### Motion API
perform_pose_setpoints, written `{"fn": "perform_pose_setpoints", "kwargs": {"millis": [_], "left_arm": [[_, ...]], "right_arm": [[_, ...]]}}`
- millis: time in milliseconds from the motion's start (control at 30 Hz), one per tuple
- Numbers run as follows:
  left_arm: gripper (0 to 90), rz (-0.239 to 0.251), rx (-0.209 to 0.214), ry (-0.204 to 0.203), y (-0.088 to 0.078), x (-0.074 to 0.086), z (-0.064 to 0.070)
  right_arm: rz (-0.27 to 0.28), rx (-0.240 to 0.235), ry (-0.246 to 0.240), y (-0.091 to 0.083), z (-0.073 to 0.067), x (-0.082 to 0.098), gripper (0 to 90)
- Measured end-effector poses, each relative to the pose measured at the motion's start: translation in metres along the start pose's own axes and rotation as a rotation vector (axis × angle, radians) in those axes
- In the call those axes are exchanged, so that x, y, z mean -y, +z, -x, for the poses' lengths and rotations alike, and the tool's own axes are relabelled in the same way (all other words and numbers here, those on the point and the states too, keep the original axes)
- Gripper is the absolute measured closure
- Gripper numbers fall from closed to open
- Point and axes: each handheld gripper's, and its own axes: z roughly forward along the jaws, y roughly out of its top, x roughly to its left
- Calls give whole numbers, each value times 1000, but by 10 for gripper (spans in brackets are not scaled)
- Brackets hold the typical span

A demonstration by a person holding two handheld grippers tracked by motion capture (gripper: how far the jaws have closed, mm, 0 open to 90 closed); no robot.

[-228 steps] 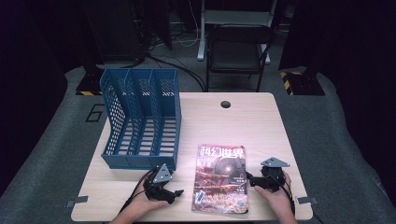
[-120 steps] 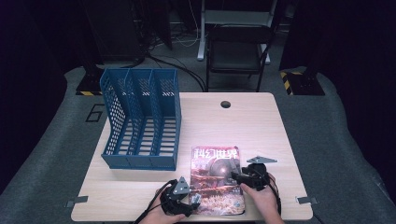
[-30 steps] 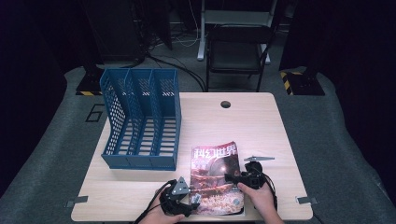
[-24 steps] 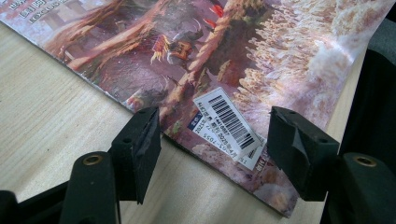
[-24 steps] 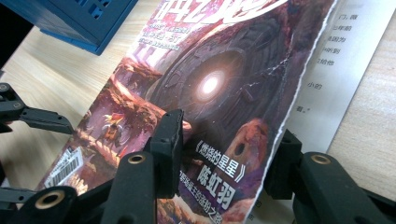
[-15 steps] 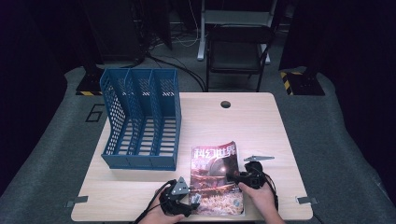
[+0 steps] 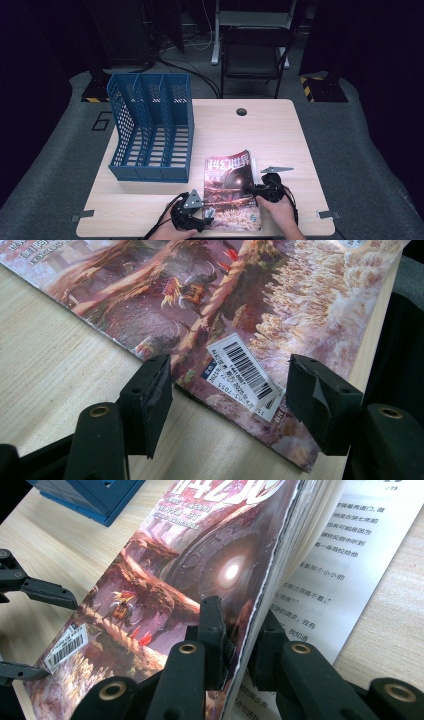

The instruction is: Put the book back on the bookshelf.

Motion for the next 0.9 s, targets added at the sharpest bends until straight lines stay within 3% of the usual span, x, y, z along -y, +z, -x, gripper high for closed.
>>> {"fn": "perform_pose_setpoints", "kwargs": {"millis": [333,533,733,900], "left_arm": [[351,1,-1,1,0,0,0],[351,5,-4,-1,0,0,0],[351,-9,7,-2,0,-1,0],[352,-23,-9,-16,0,-4,0]], "right_arm": [[0,-17,-1,-1,2,-1,782],[0,-40,-1,-2,3,-1,845],[30,-42,-29,-6,-3,0,870],[60,-32,-44,-9,-7,2,871]]}}
